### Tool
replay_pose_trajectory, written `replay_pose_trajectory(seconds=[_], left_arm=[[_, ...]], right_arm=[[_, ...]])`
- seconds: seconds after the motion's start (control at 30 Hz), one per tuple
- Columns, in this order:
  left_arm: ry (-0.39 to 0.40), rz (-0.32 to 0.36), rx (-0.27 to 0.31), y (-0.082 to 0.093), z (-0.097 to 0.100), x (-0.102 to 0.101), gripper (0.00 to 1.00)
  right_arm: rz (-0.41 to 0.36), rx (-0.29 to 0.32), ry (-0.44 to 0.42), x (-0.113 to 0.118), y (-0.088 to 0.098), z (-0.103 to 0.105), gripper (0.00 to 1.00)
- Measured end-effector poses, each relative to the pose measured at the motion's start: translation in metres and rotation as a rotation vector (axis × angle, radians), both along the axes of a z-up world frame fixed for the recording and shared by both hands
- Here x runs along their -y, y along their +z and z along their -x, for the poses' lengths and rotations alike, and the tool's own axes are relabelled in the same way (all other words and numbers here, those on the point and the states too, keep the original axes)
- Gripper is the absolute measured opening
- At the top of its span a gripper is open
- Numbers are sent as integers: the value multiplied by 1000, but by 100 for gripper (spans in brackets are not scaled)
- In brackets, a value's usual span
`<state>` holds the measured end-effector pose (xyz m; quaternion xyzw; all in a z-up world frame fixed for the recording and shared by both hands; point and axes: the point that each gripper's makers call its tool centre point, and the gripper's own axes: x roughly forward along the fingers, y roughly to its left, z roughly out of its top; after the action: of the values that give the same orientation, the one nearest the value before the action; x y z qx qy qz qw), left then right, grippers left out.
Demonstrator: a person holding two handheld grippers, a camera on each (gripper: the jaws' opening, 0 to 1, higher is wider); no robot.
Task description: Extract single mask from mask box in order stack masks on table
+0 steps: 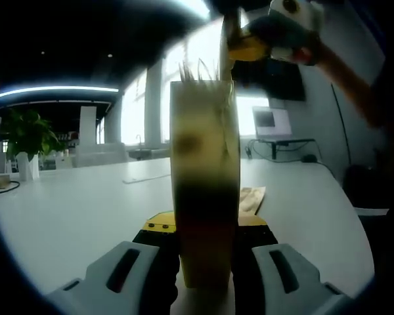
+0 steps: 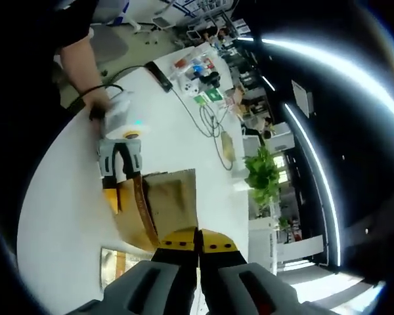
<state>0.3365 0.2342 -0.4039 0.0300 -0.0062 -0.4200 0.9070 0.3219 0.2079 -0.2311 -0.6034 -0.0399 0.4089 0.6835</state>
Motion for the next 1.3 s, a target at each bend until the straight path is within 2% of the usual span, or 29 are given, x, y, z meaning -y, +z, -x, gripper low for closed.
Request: replay_pose_trajectory(seconds=[0.1,0.37,0.53,0.63,1.0,1.13,1.2,1.3], left_arm=[[0,0,1,1,1,1,20],[0,-1,1,1,1,1,20],[0,-2,0,0,0,1,20],[0,-2,0,0,0,1,20],[-2,0,-3,-1,0,1,20],[-4,3,-6,-1,-1,0,20],[-5,6,-9,-1,-1,0,20],[-9,11,-14,-1,-1,1,20]], right_arm=[[-21,24,-13,3,9,1,0],[-73,10,-33,12,17,6,0],[-177,50,-47,16,46,10,0],[-204,51,-55,19,54,13,0],[-224,47,-61,20,54,9,0],[-257,40,-73,23,58,3,0],[-306,19,-85,26,62,4,0],[-331,29,-96,32,68,1,0]])
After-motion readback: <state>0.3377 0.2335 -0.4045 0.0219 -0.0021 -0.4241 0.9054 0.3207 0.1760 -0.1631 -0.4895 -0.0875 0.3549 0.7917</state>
